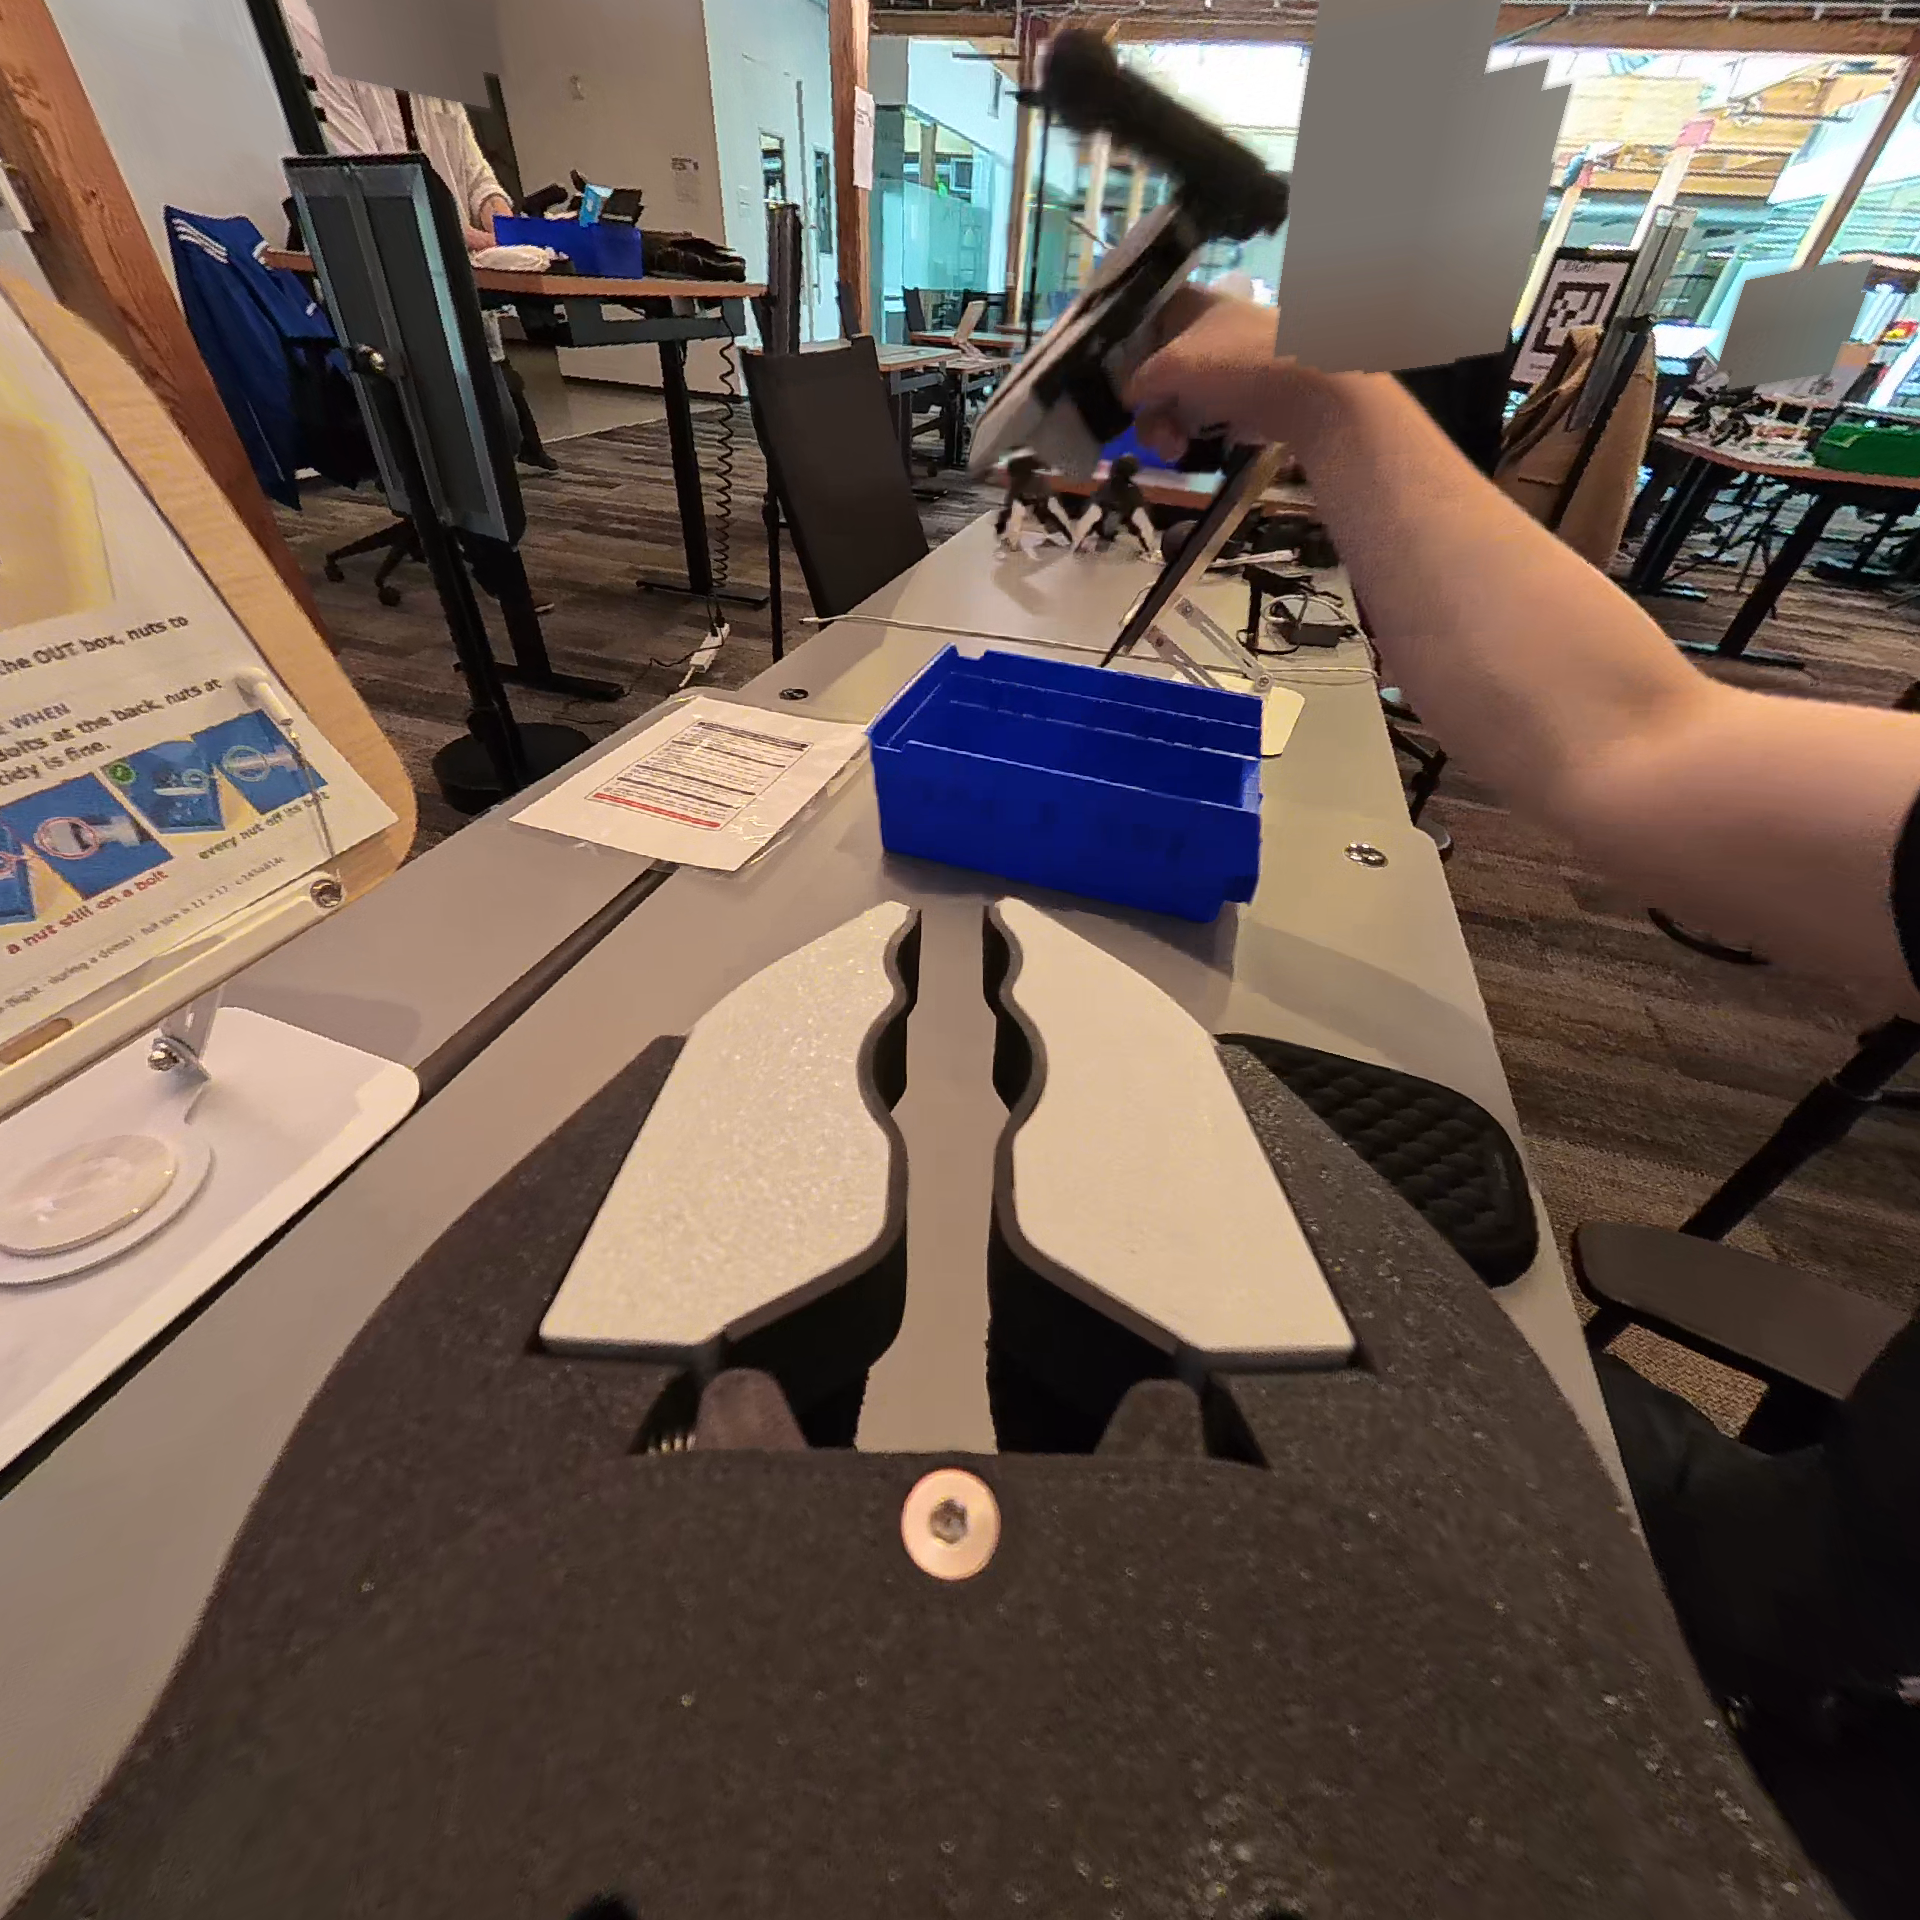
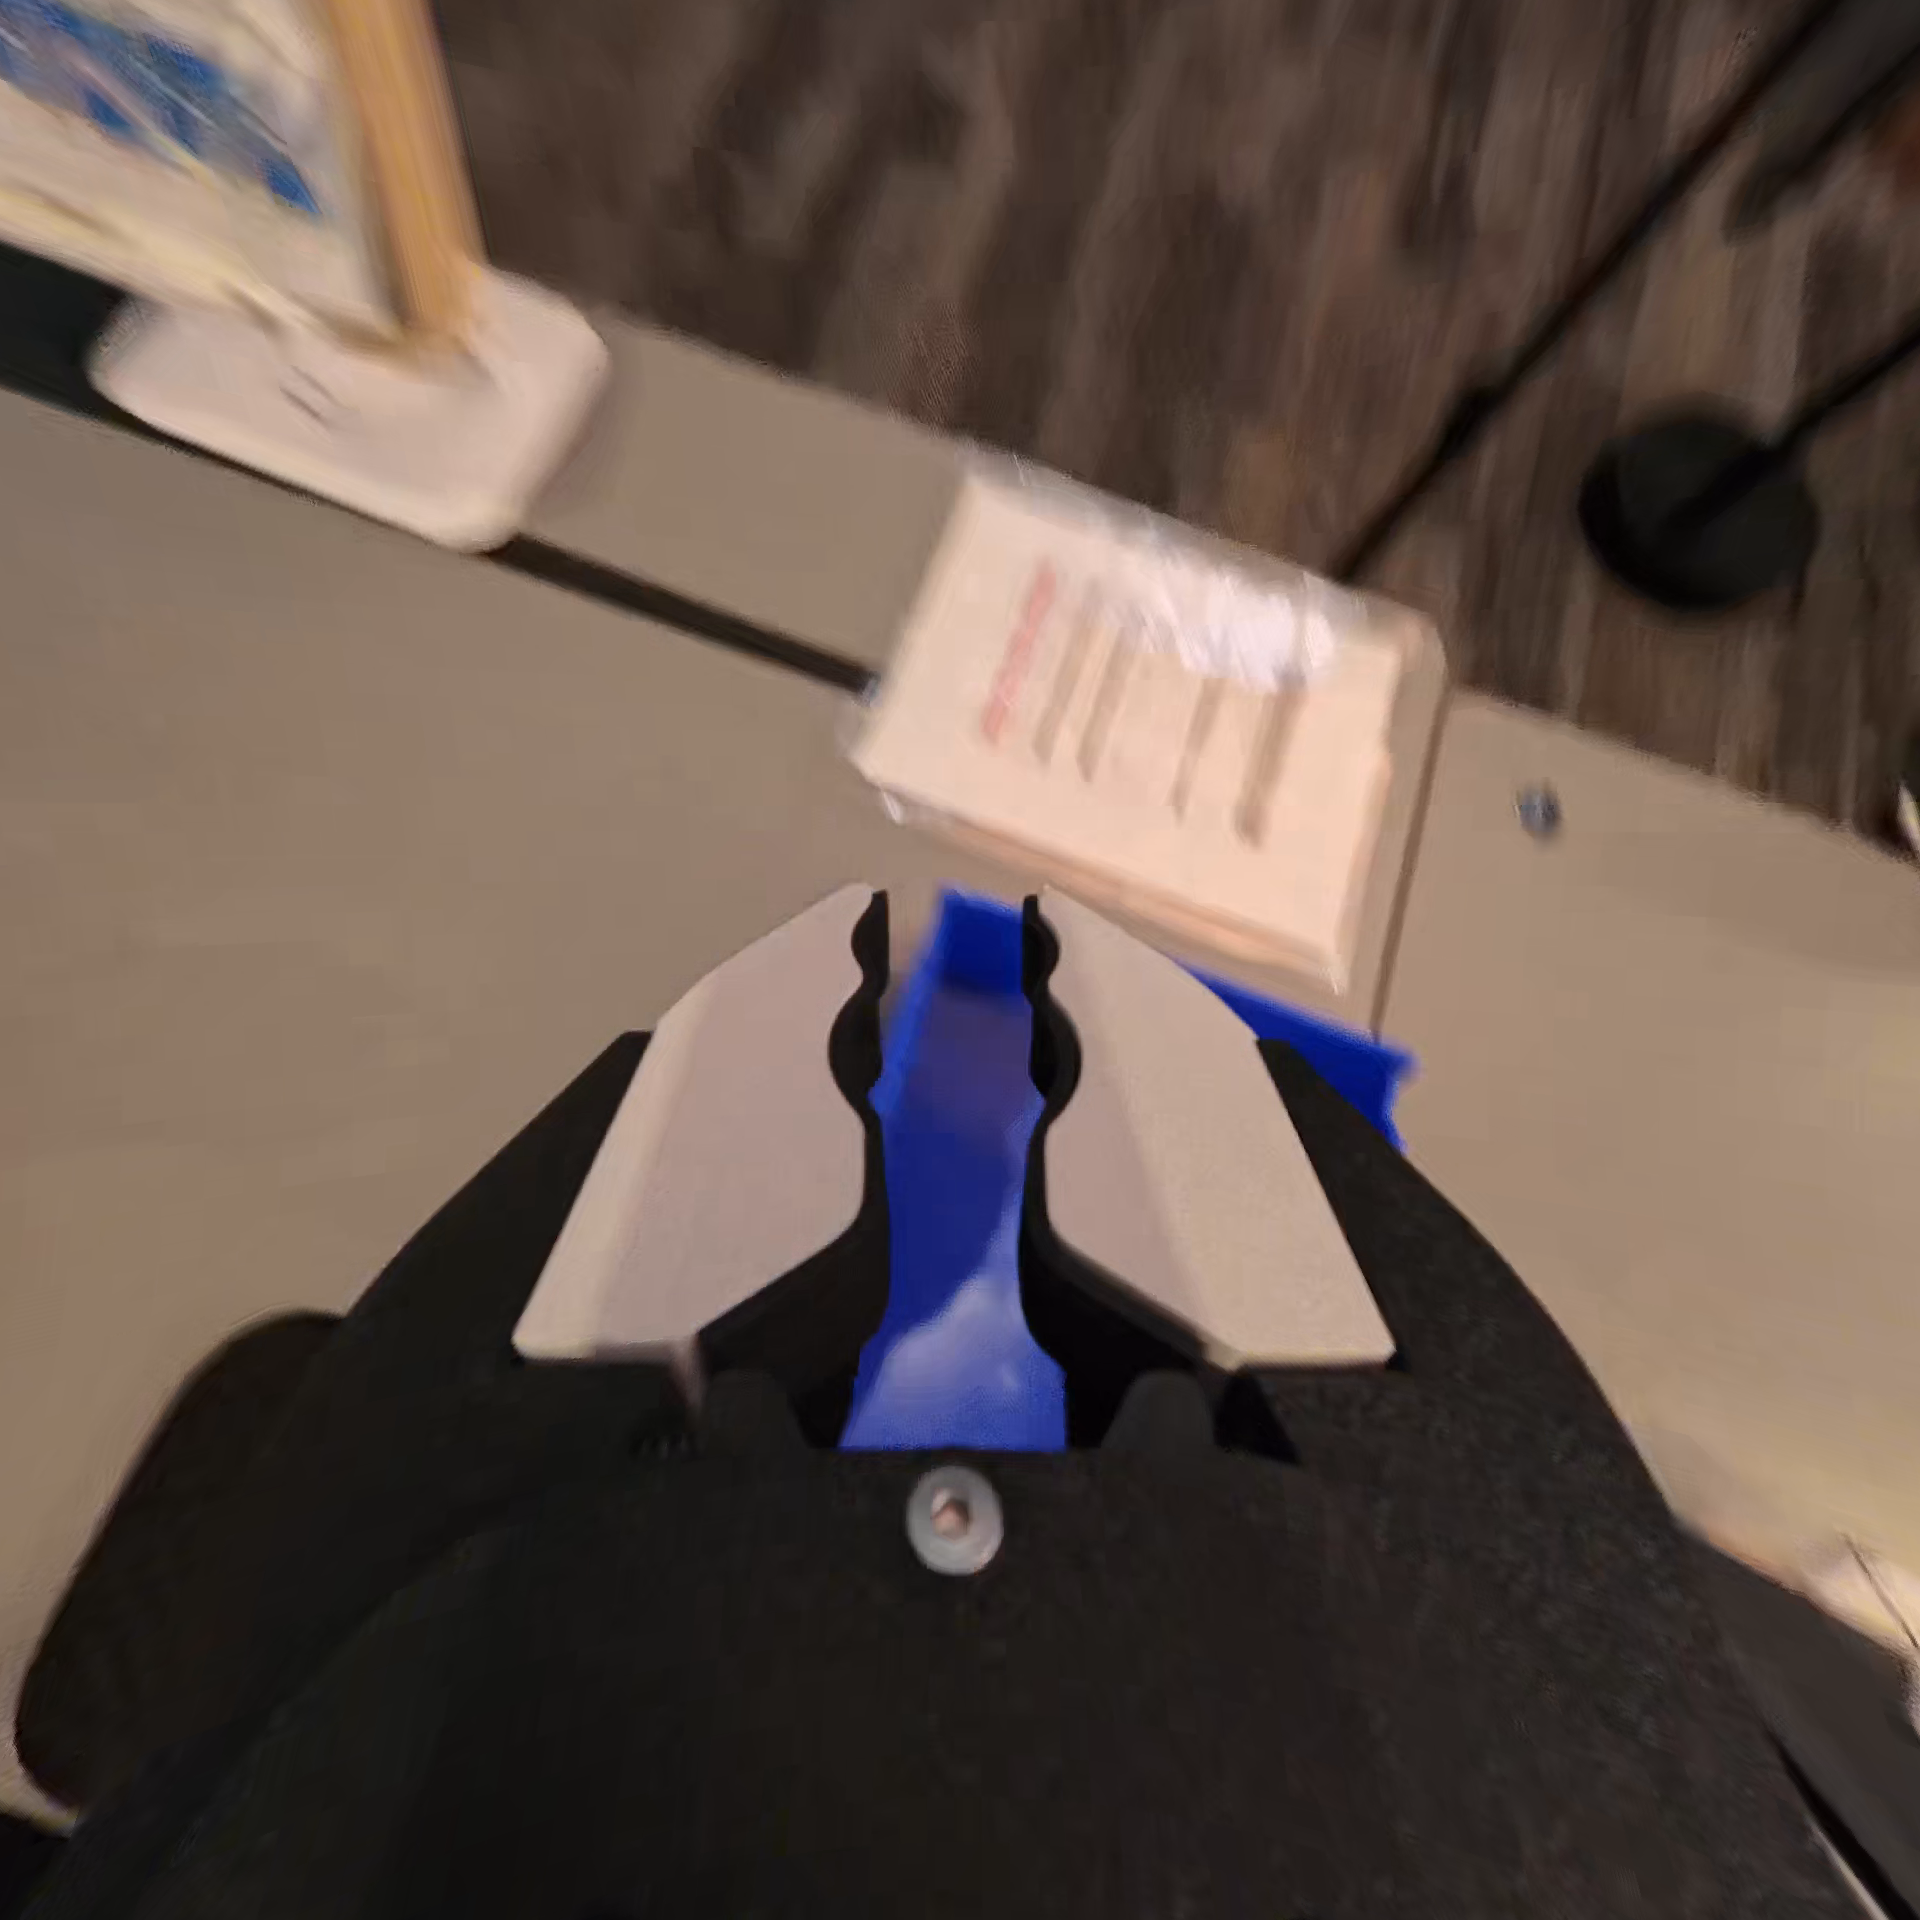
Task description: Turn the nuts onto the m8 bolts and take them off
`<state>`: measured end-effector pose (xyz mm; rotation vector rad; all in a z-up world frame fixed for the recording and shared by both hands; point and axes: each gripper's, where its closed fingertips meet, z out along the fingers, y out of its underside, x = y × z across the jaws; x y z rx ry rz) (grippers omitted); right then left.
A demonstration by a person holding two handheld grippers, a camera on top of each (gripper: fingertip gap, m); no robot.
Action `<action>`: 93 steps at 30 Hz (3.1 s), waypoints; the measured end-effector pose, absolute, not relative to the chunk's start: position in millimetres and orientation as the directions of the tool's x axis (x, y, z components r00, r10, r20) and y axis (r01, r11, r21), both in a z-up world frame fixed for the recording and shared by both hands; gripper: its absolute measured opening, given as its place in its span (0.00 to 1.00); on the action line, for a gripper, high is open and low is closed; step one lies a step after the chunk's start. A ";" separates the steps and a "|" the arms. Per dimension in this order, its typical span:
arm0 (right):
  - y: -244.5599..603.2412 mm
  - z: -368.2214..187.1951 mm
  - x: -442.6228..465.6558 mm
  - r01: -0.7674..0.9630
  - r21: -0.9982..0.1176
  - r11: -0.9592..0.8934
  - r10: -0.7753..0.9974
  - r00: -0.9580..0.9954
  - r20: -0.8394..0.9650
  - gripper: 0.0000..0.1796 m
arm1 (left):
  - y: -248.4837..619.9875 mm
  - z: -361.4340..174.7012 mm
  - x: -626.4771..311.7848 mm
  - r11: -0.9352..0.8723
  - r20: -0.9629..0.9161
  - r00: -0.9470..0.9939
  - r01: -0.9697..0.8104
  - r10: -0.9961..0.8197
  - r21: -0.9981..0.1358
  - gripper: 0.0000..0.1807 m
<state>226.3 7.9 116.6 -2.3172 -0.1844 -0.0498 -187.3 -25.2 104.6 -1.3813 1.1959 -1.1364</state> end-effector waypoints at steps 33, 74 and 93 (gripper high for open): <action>33.3 98.2 -91.0 0.104 -0.993 0.048 0.681 0.724 0.109 0.06 | 44.8 110.3 -313.3 -0.051 -0.102 0.569 -0.246 -0.816 -0.968 0.09; 35.7 83.9 -89.3 0.160 -0.987 -0.022 0.693 0.714 0.100 0.06 | 0.6 -150.8 -557.6 -0.447 0.046 0.450 -0.893 -0.892 0.056 0.07; 33.8 88.6 -85.0 0.137 -0.990 -0.017 0.695 0.714 0.087 0.06 | 8.2 -148.7 -560.2 -0.451 -0.009 0.451 -0.890 -0.892 0.066 0.08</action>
